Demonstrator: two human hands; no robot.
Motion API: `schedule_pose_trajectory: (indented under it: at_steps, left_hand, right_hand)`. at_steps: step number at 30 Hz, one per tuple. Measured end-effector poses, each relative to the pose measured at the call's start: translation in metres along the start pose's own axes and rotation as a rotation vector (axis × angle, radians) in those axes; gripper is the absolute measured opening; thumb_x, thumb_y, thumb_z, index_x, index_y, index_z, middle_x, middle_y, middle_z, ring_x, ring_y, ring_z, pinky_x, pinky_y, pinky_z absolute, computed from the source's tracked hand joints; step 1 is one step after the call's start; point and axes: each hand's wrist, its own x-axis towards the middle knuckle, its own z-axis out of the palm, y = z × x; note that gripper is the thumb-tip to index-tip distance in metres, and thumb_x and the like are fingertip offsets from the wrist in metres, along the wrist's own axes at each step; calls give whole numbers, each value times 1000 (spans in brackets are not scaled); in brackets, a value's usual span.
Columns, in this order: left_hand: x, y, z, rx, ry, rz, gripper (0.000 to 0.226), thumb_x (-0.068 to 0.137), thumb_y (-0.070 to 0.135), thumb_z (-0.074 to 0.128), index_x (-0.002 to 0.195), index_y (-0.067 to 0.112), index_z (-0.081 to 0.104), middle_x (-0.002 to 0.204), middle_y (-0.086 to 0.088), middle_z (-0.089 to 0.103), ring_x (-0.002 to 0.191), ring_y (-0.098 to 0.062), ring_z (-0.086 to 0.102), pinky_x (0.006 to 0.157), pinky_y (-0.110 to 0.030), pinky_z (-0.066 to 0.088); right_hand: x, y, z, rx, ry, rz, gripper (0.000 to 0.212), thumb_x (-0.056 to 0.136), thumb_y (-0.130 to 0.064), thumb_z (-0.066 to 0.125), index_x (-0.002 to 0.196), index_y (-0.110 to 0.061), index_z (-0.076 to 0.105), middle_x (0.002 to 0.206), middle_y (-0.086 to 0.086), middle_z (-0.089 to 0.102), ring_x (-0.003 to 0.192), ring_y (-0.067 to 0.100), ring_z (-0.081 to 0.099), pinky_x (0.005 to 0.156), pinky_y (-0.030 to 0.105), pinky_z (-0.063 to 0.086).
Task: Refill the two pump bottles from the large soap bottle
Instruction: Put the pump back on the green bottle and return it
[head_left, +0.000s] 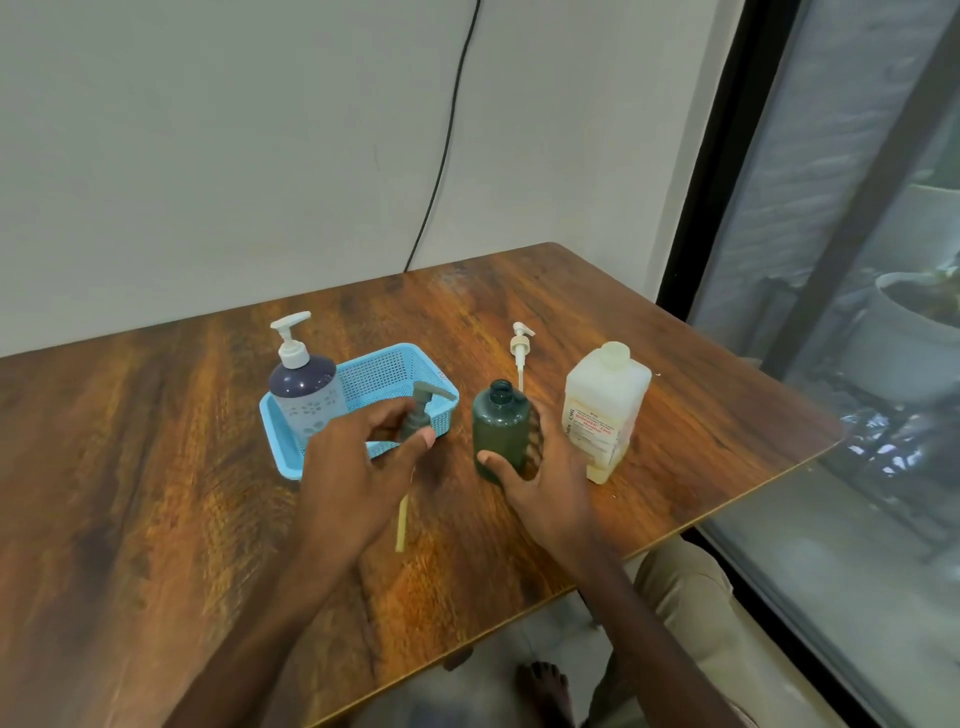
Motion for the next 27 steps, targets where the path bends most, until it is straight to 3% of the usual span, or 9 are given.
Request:
schedule_pose_trajectory:
  at_steps: [3,6,10,14,17,20,23,27]
  left_hand:
    - [5,6,1,-134,-19,16,27,88,34,80,114,35,74,101,38,64,93,22,61,79,-1,42]
    - [10,13,2,-225,-17,48,34,83,45,80,115,35,75,104,33,69,98,19,63,80,-2,47]
    - [19,32,-3,-313,9,114,23,82,47,81,103,48,71,90,43,68,94,20,64,77,1,46]
    - [37,54,-10,-446,81,166,27,86,35,84,112,34,76,99,25,77,97,4,73,83,-8,52]
    - [51,68,-17,-524,138,239,31,87,25,84,117,19,78,102,10,80,95,-8,76,84,-16,58]
    - [61,79,-21,-533,202,280,32,88,26,83,118,19,78,103,10,80,95,-6,76,86,-16,58]
    - [69,85,-14,-514,257,296,32,87,27,84,118,18,79,103,10,80,94,-4,76,87,-19,59]
    - [73,76,11,-520,159,273,32,87,22,84,118,17,79,103,9,80,94,-9,76,90,-35,63]
  right_hand:
    - [-1,1,0,24,-2,-2,87,78,-50,80,149,-38,31,150,-12,47,134,11,48,106,36,49]
    - [-8,5,-5,96,-18,18,93,77,-46,83,153,-32,31,153,-10,46,136,10,49,107,36,48]
    - [-14,4,-13,146,-10,-15,96,73,-49,85,152,-31,34,149,-11,50,130,5,53,104,32,50]
    - [-6,-10,-9,66,-6,-57,96,71,-62,81,150,-39,32,149,-16,47,129,5,51,101,26,51]
    - [0,-16,-4,21,0,-46,84,77,-54,79,146,-44,32,149,-15,47,129,6,49,87,8,42]
    - [0,-16,-3,21,7,-43,82,80,-47,78,147,-42,31,147,-15,49,121,-3,45,72,0,35]
    - [0,-15,-3,4,9,-43,82,81,-47,78,148,-39,31,148,-14,48,119,-4,42,70,-2,33]
    - [2,-13,0,-5,22,-39,80,82,-46,78,148,-38,33,146,-15,50,125,-1,46,72,-5,34]
